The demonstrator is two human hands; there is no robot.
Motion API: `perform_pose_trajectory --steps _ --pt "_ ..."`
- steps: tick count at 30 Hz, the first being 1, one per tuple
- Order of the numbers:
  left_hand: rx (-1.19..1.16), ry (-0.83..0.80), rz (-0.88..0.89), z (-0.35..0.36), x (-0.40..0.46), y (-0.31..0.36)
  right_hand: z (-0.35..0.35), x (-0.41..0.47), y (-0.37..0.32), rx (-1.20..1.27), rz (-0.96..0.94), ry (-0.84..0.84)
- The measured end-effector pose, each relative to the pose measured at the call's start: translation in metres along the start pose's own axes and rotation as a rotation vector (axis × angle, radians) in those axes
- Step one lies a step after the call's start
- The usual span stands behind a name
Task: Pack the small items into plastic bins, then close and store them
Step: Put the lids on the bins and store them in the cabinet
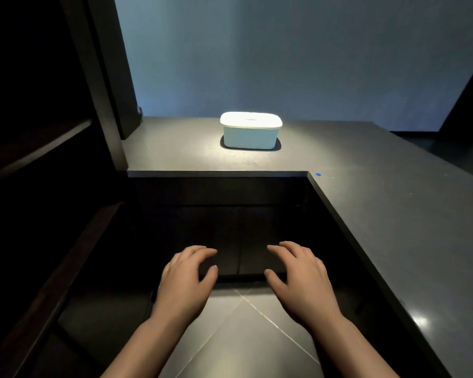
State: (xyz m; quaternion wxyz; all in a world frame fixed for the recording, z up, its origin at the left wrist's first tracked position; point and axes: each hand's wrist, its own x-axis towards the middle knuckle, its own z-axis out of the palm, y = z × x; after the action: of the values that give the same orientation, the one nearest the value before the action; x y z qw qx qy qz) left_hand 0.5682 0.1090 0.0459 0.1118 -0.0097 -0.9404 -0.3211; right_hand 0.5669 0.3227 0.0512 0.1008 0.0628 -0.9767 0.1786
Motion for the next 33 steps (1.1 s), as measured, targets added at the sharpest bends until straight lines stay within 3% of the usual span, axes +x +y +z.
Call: perform_pose_trajectory --steps 7,22,33 --pt "-0.063 -0.009 0.056 0.035 0.105 0.004 0.013 0.097 0.03 -0.017 0.056 0.011" --pt "-0.076 0.064 0.035 0.119 0.338 0.033 0.029 0.339 0.131 -0.021 -0.014 -0.015" --pt "-0.108 0.038 -0.025 0.151 0.491 0.001 0.071 0.489 0.155 0.01 -0.004 -0.027"
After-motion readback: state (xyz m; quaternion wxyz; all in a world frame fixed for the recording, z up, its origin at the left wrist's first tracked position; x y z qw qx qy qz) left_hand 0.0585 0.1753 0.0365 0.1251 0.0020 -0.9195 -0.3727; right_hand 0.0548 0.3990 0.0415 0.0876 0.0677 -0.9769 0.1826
